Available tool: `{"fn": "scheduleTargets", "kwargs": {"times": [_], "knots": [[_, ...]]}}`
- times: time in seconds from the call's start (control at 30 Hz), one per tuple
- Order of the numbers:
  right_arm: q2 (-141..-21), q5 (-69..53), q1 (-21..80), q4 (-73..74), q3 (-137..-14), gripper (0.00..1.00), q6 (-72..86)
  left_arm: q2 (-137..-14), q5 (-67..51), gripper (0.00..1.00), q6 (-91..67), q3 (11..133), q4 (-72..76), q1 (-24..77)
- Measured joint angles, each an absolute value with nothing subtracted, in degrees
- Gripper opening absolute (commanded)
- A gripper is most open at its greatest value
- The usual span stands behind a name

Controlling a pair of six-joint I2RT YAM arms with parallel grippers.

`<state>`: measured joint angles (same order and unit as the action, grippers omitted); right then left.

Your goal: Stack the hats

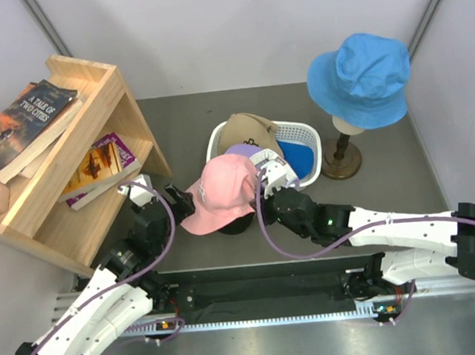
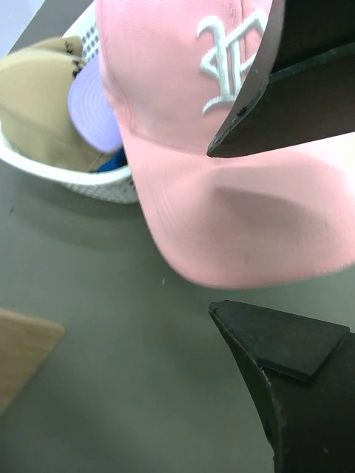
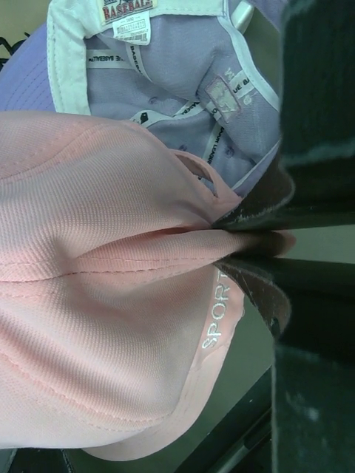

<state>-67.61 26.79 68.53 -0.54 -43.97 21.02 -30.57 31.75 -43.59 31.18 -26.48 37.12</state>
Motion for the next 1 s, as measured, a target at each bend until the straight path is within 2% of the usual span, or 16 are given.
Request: {"fn": "scheduleTargets", "kwargs": {"times": [0.07,0.1,0.13,0.2,0.3,0.5,0.67,0.9,1.0], "knots": [[-67.90,26.79,68.55,-0.23,-44.03,0.50,20.97,-31.97,30.50,0.83,-43.57,31.18,-24.91,37.12],[-68.01,26.70,68.60,0.36,-44.03,0.62,20.86,-32.73,29.85,0.83,-43.62,31.16,-24.36,37.12],[-68.12,26.70,68.64,0.95,-44.03,0.68,20.75,-33.43,29.23,0.83,-43.66,31.11,-23.70,37.12],[-68.01,26.52,68.71,2.13,-44.03,0.76,20.58,-34.11,28.80,0.83,-44.12,30.59,-22.83,37.12],[-66.98,26.33,68.90,4.10,-44.03,0.83,20.40,-33.69,28.80,0.84,-44.93,29.43,-22.72,37.06],[-60.84,26.11,68.90,8.01,-44.03,0.92,19.49,-30.87,28.99,0.84,-45.47,27.73,-24.10,37.06],[-56.97,26.11,67.40,9.65,-44.03,0.93,18.79,-30.50,28.80,0.86,-45.69,26.41,-24.75,37.06],[-52.36,17.28,48.73,9.74,-42.11,0.91,18.68,-30.37,29.61,0.94,-43.31,28.34,-27.03,37.06],[-52.07,14.20,44.23,8.80,-41.95,0.91,18.41,-30.37,30.13,0.99,-40.91,31.53,-27.20,37.08]]}}
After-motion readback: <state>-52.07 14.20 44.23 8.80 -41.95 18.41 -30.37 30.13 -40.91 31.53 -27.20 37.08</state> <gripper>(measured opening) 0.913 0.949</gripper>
